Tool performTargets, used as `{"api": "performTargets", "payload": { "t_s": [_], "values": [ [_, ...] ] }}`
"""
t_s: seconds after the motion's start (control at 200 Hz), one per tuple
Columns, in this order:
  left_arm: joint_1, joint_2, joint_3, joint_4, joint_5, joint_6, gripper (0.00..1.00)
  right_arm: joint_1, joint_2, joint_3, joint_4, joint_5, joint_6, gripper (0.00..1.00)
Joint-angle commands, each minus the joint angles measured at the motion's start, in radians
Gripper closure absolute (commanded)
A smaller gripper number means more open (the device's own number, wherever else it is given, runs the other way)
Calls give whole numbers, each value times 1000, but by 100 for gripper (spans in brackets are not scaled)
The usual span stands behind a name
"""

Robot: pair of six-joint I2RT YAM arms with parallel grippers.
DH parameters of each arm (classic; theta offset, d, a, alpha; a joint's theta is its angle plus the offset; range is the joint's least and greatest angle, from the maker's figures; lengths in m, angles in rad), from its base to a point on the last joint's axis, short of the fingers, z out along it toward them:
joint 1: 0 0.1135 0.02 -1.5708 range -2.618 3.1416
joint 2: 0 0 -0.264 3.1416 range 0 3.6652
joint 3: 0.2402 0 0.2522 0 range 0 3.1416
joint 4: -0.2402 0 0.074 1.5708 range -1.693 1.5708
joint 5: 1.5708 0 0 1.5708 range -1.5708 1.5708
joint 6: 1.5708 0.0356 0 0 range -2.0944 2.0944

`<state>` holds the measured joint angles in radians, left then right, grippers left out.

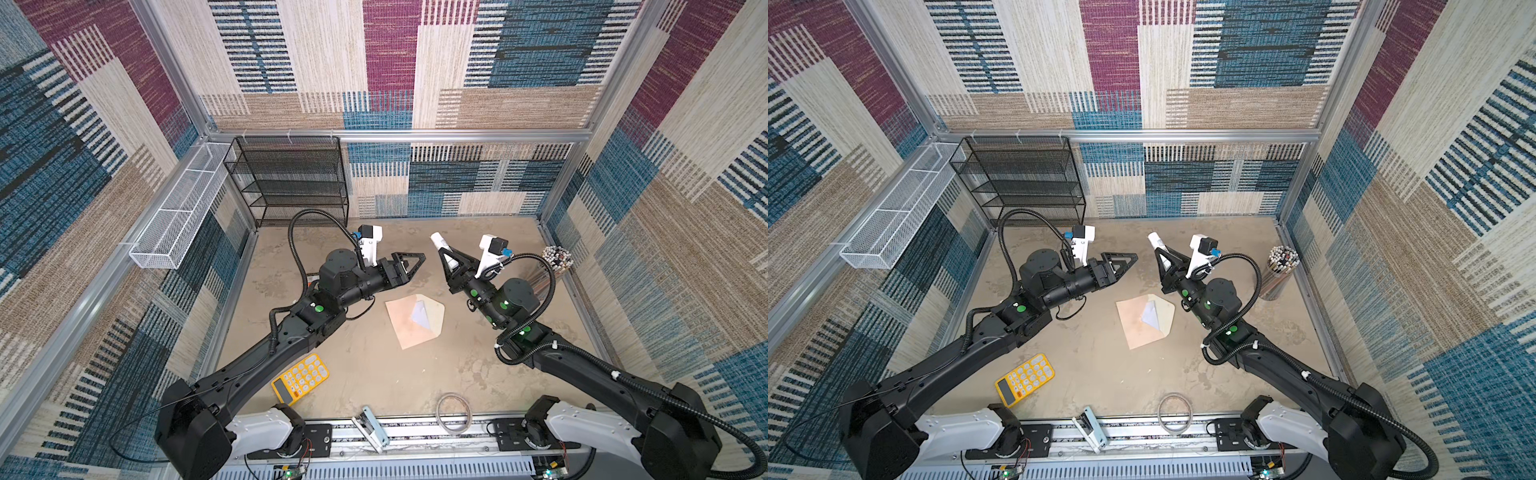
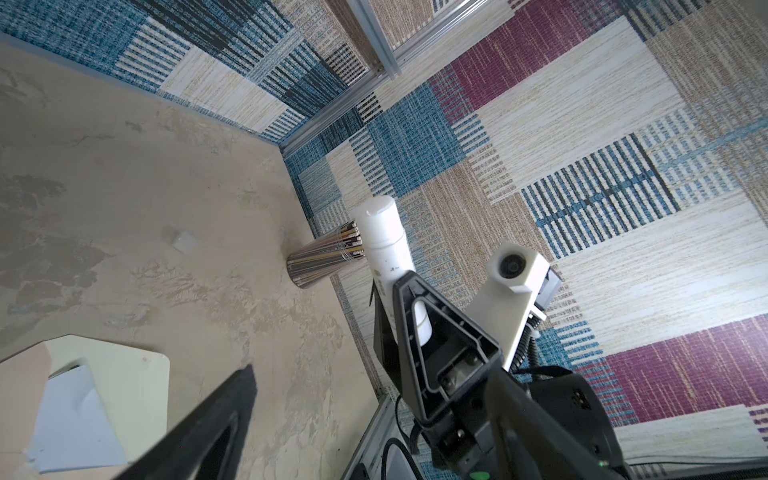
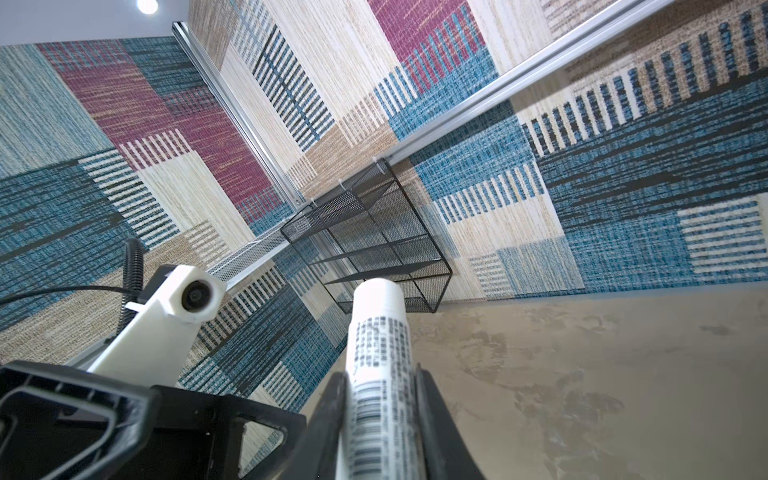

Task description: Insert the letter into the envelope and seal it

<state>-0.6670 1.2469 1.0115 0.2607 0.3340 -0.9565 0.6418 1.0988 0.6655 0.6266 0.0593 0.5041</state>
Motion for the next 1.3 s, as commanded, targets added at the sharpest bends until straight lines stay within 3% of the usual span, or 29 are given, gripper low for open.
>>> {"api": "performTargets", "payload": {
  "t_s": [0.0,0.506,0.626,0.957,1.057,1.172,1.292],
  "values": [
    [-4,21,26,125,-38,-36,11,4,6,-8,111,-20,23,100],
    [-23,188,133,230,17,-93,18,30,42,-10,179,-72,12,100],
    [-23,216,157,235,40,-99,28,43,48,-11,190,-70,-2,100],
    [-25,238,172,237,62,-107,71,58,57,-25,192,-71,-39,98],
    [-24,238,180,207,66,-90,81,60,48,-34,181,-82,-50,91],
    [-24,225,193,137,56,-47,86,61,24,-45,136,-105,-75,68],
    [-24,201,224,1,33,57,87,61,-22,-56,36,-130,-112,54]
  ]
}}
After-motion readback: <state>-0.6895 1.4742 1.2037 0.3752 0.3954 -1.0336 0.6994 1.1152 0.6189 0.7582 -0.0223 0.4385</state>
